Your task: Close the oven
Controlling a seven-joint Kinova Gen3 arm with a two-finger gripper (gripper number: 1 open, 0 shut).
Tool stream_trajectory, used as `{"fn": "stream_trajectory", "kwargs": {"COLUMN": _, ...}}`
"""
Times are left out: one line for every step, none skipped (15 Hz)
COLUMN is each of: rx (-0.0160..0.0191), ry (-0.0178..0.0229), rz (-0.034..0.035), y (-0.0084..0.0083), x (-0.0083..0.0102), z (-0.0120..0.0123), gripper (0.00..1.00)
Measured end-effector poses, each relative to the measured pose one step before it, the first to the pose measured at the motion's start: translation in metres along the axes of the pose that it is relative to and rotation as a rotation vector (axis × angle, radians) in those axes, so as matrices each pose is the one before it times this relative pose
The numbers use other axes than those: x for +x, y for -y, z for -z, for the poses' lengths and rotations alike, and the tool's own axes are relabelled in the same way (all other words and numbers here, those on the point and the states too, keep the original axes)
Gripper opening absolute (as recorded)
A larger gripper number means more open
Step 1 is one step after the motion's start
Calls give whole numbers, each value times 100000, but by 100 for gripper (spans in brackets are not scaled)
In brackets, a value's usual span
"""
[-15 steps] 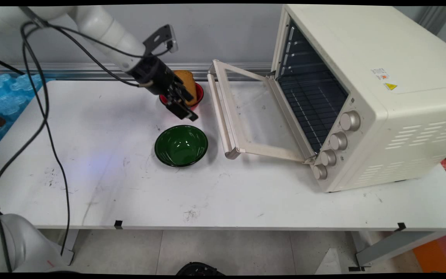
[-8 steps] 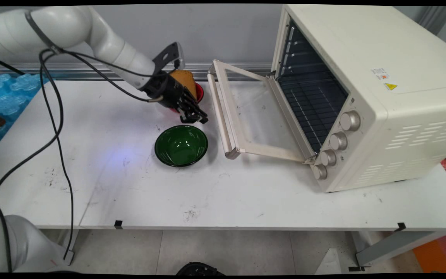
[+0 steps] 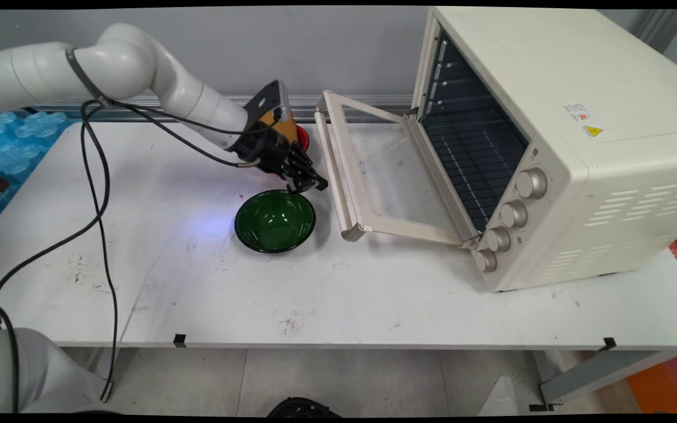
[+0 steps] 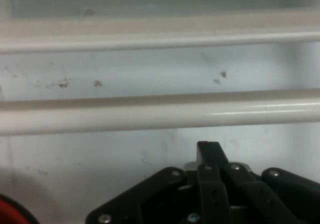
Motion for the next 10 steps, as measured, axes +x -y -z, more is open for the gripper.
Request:
{"fn": "stream_trajectory", "kwargs": {"rx": -47, "ry": -683, "rz": -447, "y": 14, "x": -116, "z": -277, "gripper": 0}}
{"fn": "stream_trajectory", "kwargs": {"rx": -51, "ry": -521, "rz": -317, "y": 5, "x": -94, "z": -216, "gripper": 0}}
{"fn": "stream_trajectory", "kwargs": {"rx": -31, "ry": -538, "rz": -311, "y": 12, "x": -77, "z": -198, "gripper": 0}}
{"fn": "stream_trajectory", "kwargs": {"rx": -26, "ry": -512, "rz": -325, "y": 11, "x": -80, "z": -187, "gripper": 0}}
{"fn": "stream_trajectory", "kwargs": {"rx": -9, "ry": -508, "rz": -304, "y": 13, "x": -59, "z": -168, "gripper": 0}}
{"fn": "stream_trajectory", "kwargs": {"rx": -21, "ry": -680, "rz": -437, "y": 17, "x": -65, "z": -211, "gripper": 0}}
{"fn": "stream_trajectory", "kwargs": {"rx": -7, "ry": -645, "rz": -386, "y": 23, "x": -55, "z": -184, "gripper": 0}}
{"fn": "stream_trajectory", "kwargs": {"rx": 27, "ry": -600, "rz": -383, "y": 22, "x": -32, "z": -130, "gripper": 0}}
{"fn": "stream_trajectory", "kwargs": {"rx": 23, "ry": -501, "rz": -296, "y": 16, "x": -13, "z": -97, "gripper": 0}}
{"fn": "stream_trajectory", "kwargs": {"rx": 48, "ry": -585, "rz": -300, "y": 20, "x": 5, "z": -77, "gripper": 0}}
